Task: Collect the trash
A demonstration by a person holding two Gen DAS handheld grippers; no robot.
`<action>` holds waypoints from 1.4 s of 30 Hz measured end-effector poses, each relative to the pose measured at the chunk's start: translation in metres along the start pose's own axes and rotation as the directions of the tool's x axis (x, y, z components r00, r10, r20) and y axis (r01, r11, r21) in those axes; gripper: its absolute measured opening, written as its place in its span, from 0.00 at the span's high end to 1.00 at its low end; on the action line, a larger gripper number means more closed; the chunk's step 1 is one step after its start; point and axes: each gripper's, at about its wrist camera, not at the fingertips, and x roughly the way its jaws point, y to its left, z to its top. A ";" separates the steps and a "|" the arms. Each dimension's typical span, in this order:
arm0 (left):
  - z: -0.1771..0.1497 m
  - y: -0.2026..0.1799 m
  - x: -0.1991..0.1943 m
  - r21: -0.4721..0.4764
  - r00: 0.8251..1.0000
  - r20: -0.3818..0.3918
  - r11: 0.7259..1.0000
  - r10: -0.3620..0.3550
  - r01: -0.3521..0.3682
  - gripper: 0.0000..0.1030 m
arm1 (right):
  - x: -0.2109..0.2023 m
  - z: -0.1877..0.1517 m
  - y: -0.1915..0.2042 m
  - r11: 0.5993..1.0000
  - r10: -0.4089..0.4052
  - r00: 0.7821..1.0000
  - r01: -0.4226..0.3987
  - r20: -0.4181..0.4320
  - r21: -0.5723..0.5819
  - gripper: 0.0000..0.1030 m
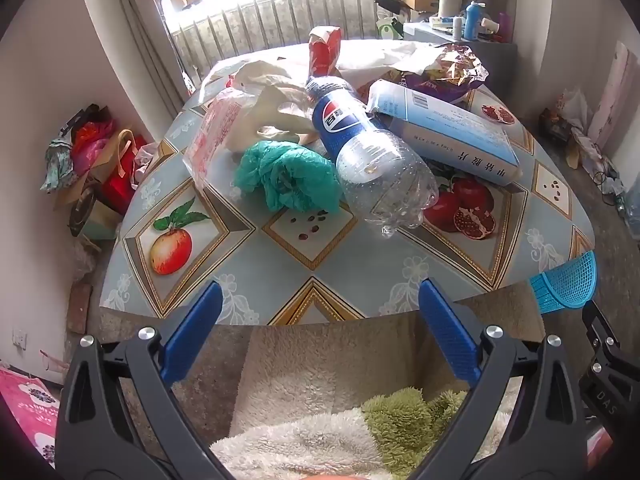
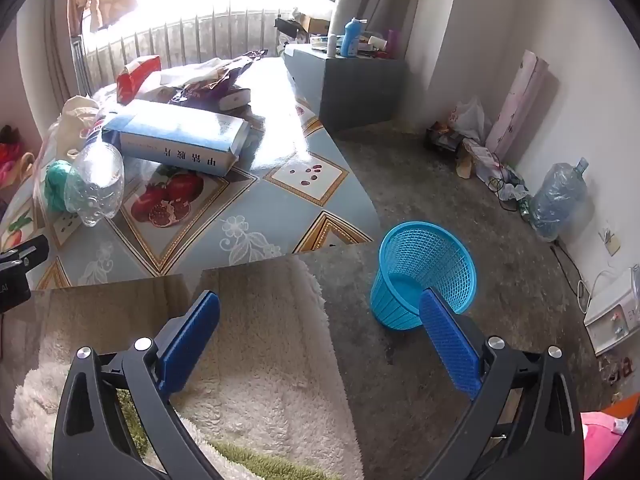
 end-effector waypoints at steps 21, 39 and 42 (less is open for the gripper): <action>-0.003 0.003 0.004 -0.010 1.000 -0.012 1.000 -0.011 0.011 0.08 | -0.002 0.001 0.003 1.000 -0.004 1.000 0.004 0.008 -0.001 0.06; -0.002 0.004 0.004 -0.009 1.000 -0.015 1.000 -0.012 0.012 0.08 | -0.002 0.001 0.002 1.000 -0.004 1.000 0.004 0.008 -0.003 0.06; -0.002 0.004 0.005 -0.008 1.000 -0.016 1.000 -0.011 0.011 0.08 | -0.001 0.001 0.002 1.000 -0.004 1.000 0.004 0.007 -0.003 0.06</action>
